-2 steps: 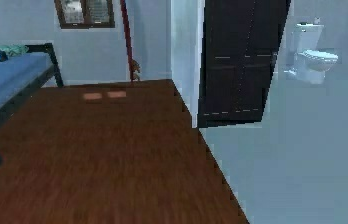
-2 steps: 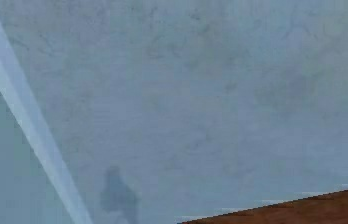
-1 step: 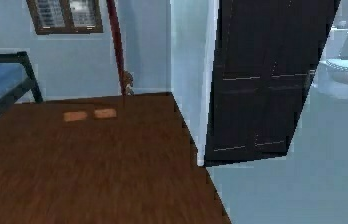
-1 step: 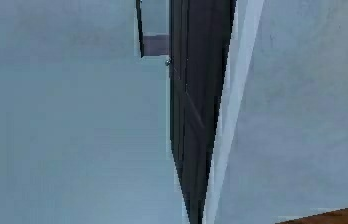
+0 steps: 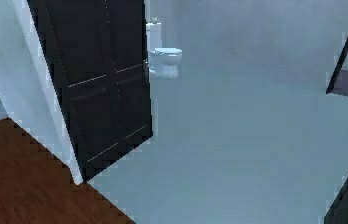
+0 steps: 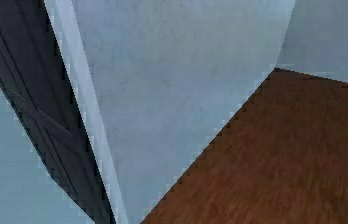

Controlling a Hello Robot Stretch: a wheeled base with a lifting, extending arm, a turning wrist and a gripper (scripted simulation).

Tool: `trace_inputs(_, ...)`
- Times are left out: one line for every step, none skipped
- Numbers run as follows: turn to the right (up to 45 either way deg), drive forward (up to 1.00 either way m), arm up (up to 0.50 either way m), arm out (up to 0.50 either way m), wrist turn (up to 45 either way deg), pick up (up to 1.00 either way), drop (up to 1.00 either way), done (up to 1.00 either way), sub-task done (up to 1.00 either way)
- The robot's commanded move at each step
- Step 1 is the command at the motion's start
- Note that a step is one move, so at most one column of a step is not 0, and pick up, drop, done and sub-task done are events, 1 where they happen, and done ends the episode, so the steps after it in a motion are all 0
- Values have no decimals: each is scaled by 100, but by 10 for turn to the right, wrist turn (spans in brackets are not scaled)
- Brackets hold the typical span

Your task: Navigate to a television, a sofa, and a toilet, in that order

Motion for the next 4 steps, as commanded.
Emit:
trace_inputs(0,30,0,0,0,0,0,0,0)
trace_inputs(420,0,0,0,0,0,0,0,0)
trace_inputs(0,100,0,0,0,0,0,0,0)
trace_inputs(30,0,0,0,0,0,0,0,0)
